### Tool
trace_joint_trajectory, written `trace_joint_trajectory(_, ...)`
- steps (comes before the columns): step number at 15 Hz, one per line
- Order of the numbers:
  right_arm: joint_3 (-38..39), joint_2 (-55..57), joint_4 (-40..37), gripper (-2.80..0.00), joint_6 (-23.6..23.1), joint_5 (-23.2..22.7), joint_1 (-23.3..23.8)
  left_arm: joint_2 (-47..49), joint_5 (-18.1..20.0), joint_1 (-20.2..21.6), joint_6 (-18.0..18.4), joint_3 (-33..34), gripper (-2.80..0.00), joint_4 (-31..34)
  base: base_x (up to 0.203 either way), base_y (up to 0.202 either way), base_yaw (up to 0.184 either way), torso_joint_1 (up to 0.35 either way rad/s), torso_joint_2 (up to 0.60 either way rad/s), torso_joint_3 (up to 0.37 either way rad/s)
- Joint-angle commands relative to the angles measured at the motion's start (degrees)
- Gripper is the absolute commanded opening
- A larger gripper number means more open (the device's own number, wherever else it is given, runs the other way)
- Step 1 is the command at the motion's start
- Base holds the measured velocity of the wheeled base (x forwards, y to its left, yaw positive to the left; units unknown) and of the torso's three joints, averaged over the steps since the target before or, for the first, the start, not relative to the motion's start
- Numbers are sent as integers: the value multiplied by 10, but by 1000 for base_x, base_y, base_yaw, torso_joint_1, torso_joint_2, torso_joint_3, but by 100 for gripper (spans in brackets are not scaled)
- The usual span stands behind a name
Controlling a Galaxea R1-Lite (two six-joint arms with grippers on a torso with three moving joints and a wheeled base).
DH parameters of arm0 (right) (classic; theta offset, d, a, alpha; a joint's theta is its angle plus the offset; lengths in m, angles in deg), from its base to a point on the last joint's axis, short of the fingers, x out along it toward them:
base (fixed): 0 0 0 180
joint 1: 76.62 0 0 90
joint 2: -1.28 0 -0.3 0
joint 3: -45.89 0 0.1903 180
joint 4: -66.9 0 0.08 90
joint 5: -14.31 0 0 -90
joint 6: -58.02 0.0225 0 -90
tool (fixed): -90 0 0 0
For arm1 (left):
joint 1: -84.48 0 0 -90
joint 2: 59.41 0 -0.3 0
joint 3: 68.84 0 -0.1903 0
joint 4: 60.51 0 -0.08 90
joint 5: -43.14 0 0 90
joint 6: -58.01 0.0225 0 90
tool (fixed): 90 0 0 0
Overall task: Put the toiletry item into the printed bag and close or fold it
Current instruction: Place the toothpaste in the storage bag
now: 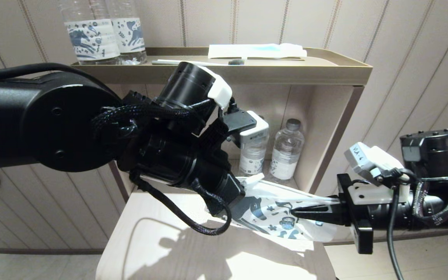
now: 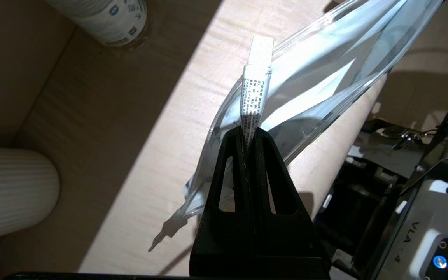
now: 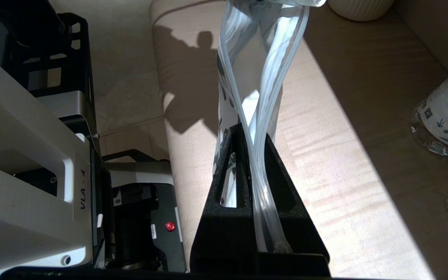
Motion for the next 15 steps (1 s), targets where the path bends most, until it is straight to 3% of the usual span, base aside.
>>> trace_joint_trajectory(1, 0, -1, 1, -280, -2, -3, -1, -10, -1, 3, 6, 7, -280, 9, 0, 0, 0, 0, 0, 0)
trace_joint_trajectory(9, -1, 0, 1, -280, -2, -3, -1, -28, 1, 2, 22, 18, -280, 25, 0, 0, 0, 0, 0, 0)
trace_joint_trajectory(15, -1, 2, 1, -280, -2, -3, -1, -31, 6, -11, 99, 45, -280, 40, 0, 0, 0, 0, 0, 0)
